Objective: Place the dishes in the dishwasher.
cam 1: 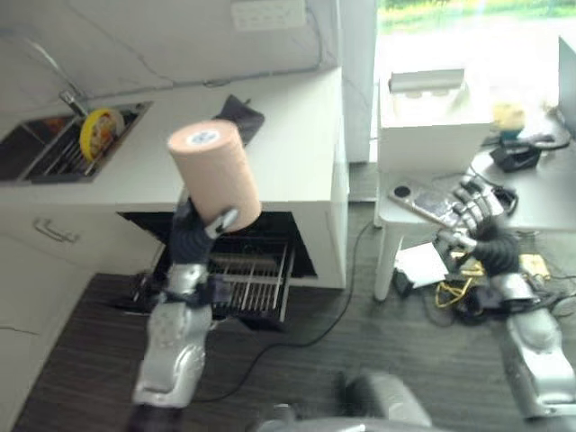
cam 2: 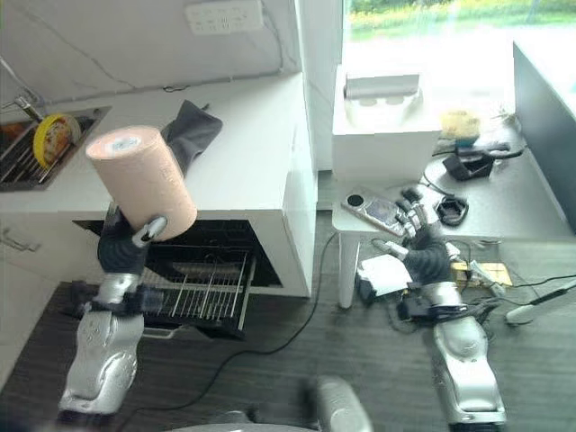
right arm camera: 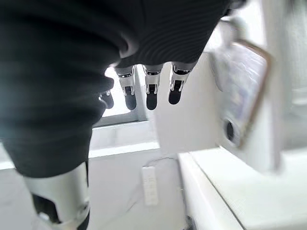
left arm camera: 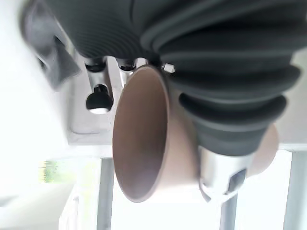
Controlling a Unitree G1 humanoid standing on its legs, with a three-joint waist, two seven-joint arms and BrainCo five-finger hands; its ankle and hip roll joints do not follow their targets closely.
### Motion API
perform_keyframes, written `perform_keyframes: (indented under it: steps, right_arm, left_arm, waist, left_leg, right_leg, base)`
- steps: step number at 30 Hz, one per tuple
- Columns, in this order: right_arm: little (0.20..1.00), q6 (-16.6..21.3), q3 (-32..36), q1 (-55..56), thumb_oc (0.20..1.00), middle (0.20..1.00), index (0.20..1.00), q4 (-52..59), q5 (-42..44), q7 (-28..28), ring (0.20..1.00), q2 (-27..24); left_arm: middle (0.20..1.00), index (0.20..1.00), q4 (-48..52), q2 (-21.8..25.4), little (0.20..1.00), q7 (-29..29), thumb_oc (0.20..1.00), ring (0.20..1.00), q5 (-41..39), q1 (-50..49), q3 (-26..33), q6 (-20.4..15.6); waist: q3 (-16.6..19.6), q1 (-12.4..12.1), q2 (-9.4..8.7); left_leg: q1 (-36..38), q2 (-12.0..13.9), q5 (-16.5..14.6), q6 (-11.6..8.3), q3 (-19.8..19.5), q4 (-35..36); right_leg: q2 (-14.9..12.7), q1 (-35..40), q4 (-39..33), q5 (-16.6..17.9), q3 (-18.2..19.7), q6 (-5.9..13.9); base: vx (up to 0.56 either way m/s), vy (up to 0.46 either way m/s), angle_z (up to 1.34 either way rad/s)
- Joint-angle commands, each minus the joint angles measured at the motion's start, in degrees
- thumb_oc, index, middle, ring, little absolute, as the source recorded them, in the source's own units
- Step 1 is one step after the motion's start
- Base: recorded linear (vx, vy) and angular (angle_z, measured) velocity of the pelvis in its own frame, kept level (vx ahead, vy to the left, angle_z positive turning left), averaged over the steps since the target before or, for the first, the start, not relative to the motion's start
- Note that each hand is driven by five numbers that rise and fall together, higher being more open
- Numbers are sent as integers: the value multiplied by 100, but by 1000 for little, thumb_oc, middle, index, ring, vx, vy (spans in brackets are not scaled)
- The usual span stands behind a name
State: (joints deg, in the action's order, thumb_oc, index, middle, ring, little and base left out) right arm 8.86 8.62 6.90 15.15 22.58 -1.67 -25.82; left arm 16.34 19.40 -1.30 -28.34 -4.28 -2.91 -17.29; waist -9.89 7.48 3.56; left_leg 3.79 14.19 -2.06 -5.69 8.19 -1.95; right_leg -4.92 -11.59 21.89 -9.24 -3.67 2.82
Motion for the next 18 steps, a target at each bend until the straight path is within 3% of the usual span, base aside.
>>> perform_keyframes:
  steps: [1, 2, 5, 7, 8, 11, 14, 15, 16, 18]
  right_arm:
    - [1000, 434, 32, 51, 1000, 1000, 1000, 328, 51, -141, 1000, 72]
    - [1000, 431, 105, 81, 1000, 1000, 1000, 320, 102, -182, 1000, 10]
    - [1000, 423, 203, 89, 1000, 1000, 1000, 324, 133, -178, 1000, -79]
    - [1000, 357, 301, -45, 1000, 1000, 1000, 286, 103, -157, 1000, -184]
    - [1000, 251, 347, -176, 1000, 1000, 1000, 301, 102, -145, 1000, -256]
    - [1000, 90, 464, -344, 1000, 1000, 1000, 431, -12, -7, 1000, -191]
    - [1000, 118, 513, -118, 1000, 1000, 1000, 584, 12, 86, 1000, 33]
    - [1000, 89, 448, -63, 1000, 1000, 1000, 648, -84, -104, 1000, 191]
    - [1000, 81, 407, -66, 1000, 1000, 1000, 651, -146, -157, 1000, 215]
    - [1000, 83, 268, -109, 1000, 1000, 1000, 680, -107, -81, 1000, 194]
  left_arm:
    - [200, 200, 305, 432, 200, -60, 200, 200, -208, -72, 433, -560]
    - [200, 200, 298, 410, 200, -46, 200, 200, -238, -94, 423, -588]
    - [200, 200, 286, 366, 200, -15, 200, 200, -249, -116, 363, -648]
    - [200, 200, 218, 290, 200, 45, 200, 200, -304, -131, 337, -807]
    - [200, 200, 247, 259, 200, 30, 200, 200, -305, -135, 353, -853]
    - [200, 200, 371, 382, 200, 95, 200, 200, -459, 24, 539, -710]
    - [200, 200, 365, 426, 200, 282, 200, 200, -473, 184, 569, -512]
    - [200, 200, 370, 443, 200, 320, 200, 200, -454, 201, 643, -437]
    - [200, 200, 367, 446, 200, 357, 200, 200, -473, 186, 684, -431]
    - [200, 200, 437, 462, 200, 334, 200, 200, -443, 140, 722, -378]
  waist:
    - [401, -82, -232]
    - [425, -63, -206]
    - [429, -49, -165]
    - [401, -35, -95]
    - [392, -52, -70]
    - [235, -31, -165]
    - [178, -109, -328]
    - [141, -217, -410]
    - [131, -279, -427]
    - [137, -356, -444]
  left_leg:
    - [345, -325, 355, -18, 82, 515]
    - [366, -125, 580, -116, 8, 661]
    - [270, 144, 790, -224, -38, 695]
    - [216, 345, 817, -316, -35, 695]
    - [232, 314, 698, -331, -125, 695]
    - [247, 5, 113, -218, 230, 473]
    - [149, -354, -136, -55, 173, 342]
    - [243, -508, -225, 54, 285, 399]
    - [292, -553, -239, 89, 357, 447]
    - [375, -665, -227, 240, 456, 608]
  right_leg:
    - [183, 1642, -2689, 756, -308, 107]
    - [158, 1650, -2689, 734, -243, 116]
    - [55, 1656, -2689, 711, -251, 141]
    - [-168, 1645, -2689, 738, -280, 235]
    - [-319, 1609, -2689, 795, -196, 328]
    - [-1036, 1458, -2632, 1135, -82, 869]
    - [-1486, 1336, -2632, 1603, -337, 1016]
    - [-1621, 1217, -2502, 1781, -712, 1019]
    - [-1628, 1199, -2456, 1784, -891, 1027]
    - [-1209, 1146, -2097, 1420, -970, 910]
  base:
    - [93, 362, -19]
    - [91, 332, -25]
    - [77, 369, -7]
    - [93, 747, -17]
    - [56, 1023, -25]
    - [64, 906, -62]
    - [30, 582, -15]
    - [3, 514, -7]
    - [-23, 527, -32]
    - [-59, 311, -76]
